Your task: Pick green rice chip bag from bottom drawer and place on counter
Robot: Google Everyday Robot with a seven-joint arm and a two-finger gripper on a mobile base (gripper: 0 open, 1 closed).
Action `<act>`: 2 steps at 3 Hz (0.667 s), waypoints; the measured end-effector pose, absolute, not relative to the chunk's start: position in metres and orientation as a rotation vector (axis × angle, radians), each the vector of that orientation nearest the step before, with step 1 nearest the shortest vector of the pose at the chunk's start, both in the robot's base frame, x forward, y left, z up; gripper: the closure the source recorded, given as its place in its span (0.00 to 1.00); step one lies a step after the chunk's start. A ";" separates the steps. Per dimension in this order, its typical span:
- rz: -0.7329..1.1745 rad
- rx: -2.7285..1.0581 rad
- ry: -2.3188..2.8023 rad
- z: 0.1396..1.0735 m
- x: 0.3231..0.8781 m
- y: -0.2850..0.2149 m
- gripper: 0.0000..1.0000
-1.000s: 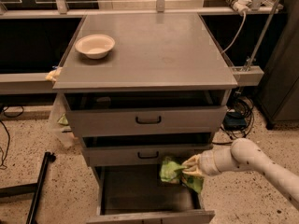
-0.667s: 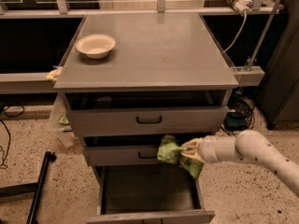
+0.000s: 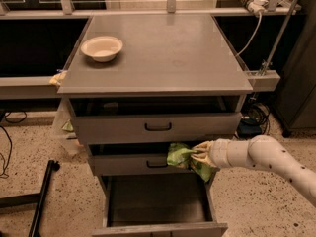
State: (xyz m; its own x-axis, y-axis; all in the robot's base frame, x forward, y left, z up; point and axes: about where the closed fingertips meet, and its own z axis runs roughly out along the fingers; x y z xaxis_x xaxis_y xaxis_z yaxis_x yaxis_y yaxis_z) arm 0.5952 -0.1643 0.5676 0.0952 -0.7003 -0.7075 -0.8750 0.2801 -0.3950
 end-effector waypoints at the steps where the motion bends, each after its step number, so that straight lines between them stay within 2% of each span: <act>1: 0.258 -1.464 1.637 0.571 0.594 -0.163 1.00; 2: 0.303 -1.480 1.602 0.603 0.578 -0.161 1.00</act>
Offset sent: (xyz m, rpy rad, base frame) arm -0.0426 0.0014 0.0834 0.0646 0.0109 0.1098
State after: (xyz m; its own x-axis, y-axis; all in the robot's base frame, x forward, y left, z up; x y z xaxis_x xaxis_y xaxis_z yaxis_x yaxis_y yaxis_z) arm 0.5783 -0.1606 0.6025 0.1286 -0.6662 -0.7346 -0.8885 0.2516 -0.3837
